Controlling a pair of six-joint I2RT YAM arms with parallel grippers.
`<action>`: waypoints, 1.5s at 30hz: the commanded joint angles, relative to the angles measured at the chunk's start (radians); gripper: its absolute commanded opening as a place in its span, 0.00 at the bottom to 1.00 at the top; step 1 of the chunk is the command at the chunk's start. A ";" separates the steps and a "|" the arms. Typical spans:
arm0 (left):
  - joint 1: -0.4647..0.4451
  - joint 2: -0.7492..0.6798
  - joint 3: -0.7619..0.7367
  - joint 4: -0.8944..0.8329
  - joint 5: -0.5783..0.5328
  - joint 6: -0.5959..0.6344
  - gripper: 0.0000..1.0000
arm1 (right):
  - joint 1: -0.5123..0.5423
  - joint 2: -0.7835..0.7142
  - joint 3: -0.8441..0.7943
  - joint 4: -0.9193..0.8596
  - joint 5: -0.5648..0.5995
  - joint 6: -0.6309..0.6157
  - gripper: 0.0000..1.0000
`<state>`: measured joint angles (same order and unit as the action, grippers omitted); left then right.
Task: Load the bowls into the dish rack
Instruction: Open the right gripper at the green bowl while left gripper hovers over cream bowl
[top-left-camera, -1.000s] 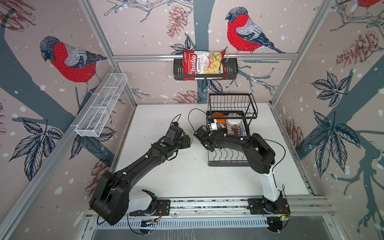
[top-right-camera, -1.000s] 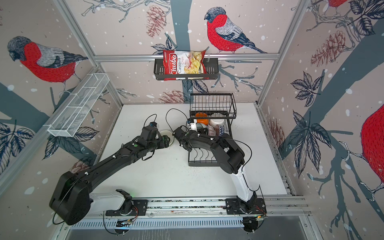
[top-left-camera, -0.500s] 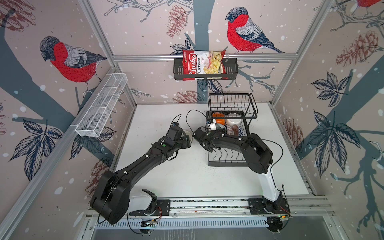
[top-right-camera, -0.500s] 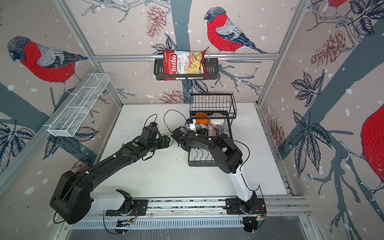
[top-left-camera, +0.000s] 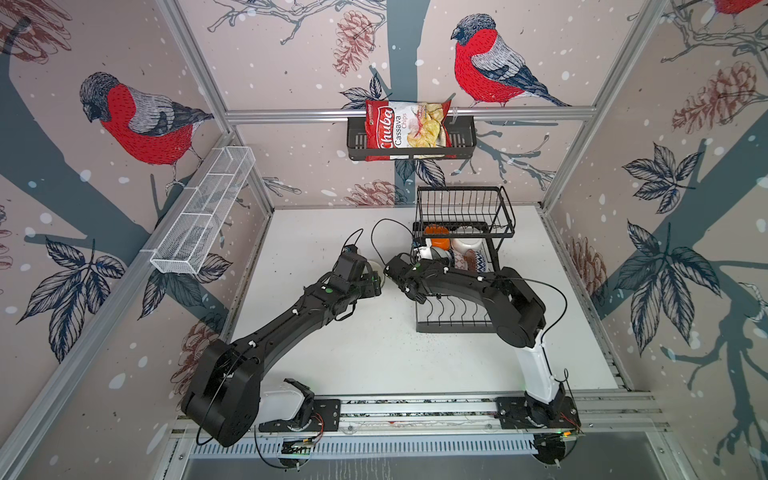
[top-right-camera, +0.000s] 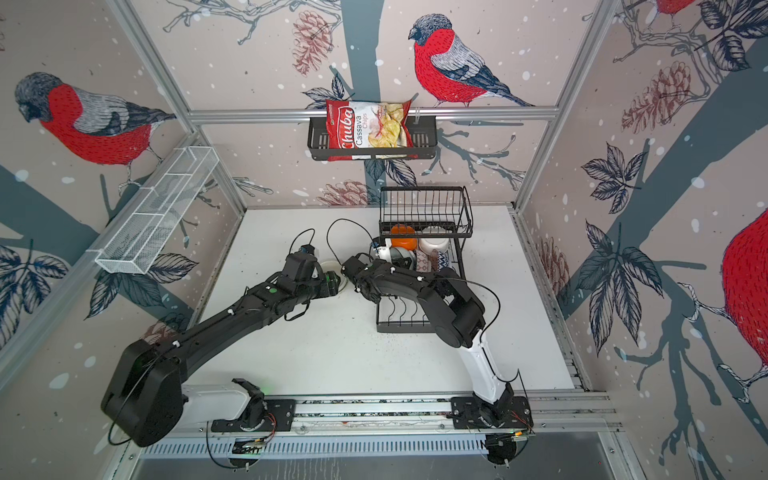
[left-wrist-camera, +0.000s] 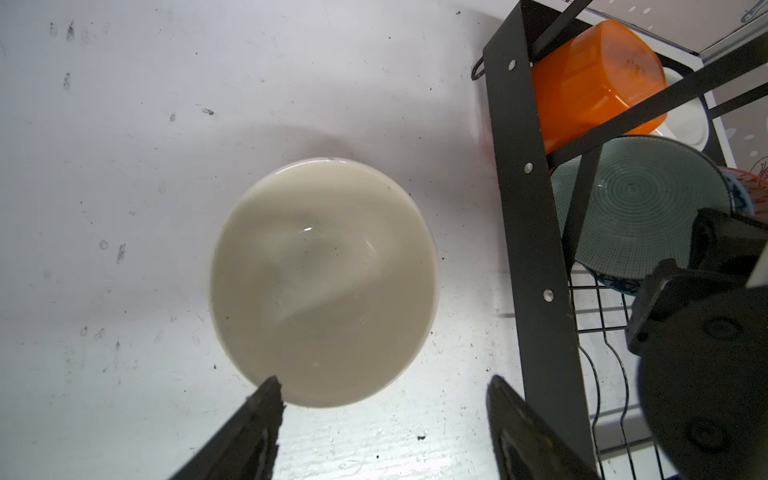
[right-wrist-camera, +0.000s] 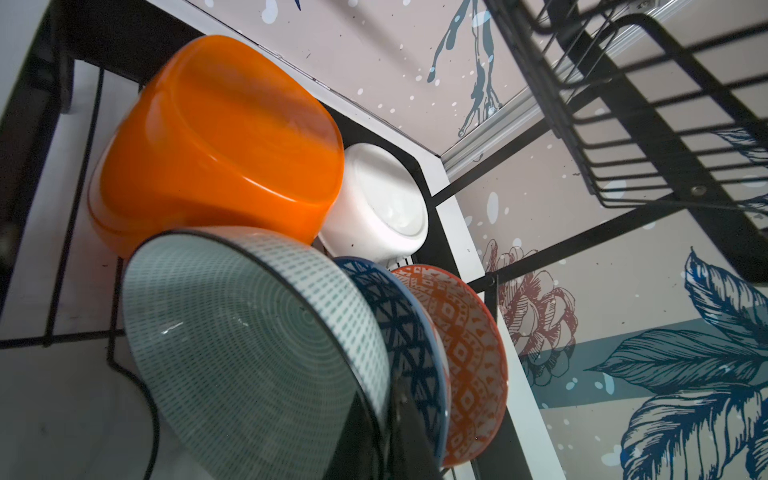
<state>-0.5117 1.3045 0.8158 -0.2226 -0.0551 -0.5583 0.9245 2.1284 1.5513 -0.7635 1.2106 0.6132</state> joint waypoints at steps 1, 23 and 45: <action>0.002 0.004 -0.002 0.008 -0.004 0.001 0.77 | 0.005 -0.013 0.006 0.005 -0.104 0.025 0.11; 0.002 0.006 -0.008 0.009 -0.003 0.001 0.77 | 0.010 -0.025 0.007 0.026 -0.154 0.002 0.28; 0.002 -0.017 -0.002 -0.009 -0.034 0.003 0.77 | 0.016 -0.125 -0.030 0.066 -0.219 -0.015 0.55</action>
<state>-0.5117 1.2976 0.8093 -0.2268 -0.0685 -0.5579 0.9401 2.0296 1.5291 -0.7265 0.9936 0.5934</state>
